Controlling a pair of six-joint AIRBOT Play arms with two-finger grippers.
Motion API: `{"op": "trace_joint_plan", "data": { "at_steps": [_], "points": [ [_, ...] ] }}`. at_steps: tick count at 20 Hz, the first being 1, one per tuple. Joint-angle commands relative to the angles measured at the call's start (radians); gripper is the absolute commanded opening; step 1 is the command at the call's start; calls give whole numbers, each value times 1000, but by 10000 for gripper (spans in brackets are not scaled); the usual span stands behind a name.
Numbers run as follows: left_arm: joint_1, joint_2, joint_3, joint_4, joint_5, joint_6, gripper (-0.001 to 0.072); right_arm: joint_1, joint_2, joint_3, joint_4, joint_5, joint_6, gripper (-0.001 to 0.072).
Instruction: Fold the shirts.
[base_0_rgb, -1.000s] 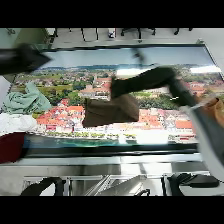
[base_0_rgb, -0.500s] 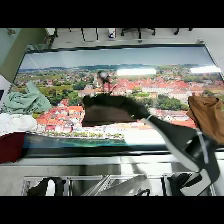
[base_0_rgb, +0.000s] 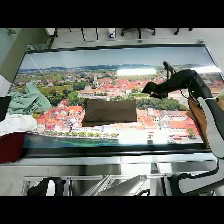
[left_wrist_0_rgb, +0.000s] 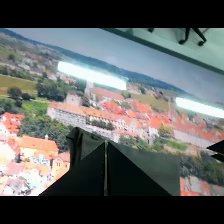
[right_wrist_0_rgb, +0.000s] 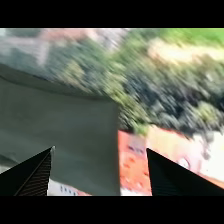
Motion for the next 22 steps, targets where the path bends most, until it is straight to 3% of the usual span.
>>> {"op": "trace_joint_plan", "data": {
  "at_steps": [1,4,10,12,15,19,22],
  "points": [
    [-98,-54,-3,0,-6,0,18,-60,-87,-41,68,-96,-58,634],
    [-186,-116,-3,0,-17,0,19,-9,-175,-41,179,-66,-110,634],
    [-320,-211,-3,0,-35,0,18,93,-283,-41,191,2,-113,634],
    [-344,-229,-3,2,-35,0,19,111,-290,-41,202,9,-120,562],
    [-348,-243,-3,3,-35,1,19,123,-290,-34,229,9,-120,558],
    [-348,-224,-3,10,-57,1,19,137,-288,-18,288,9,-151,24],
    [-347,-186,-3,9,-84,1,19,128,-241,7,318,9,-154,23]
  ]
}}
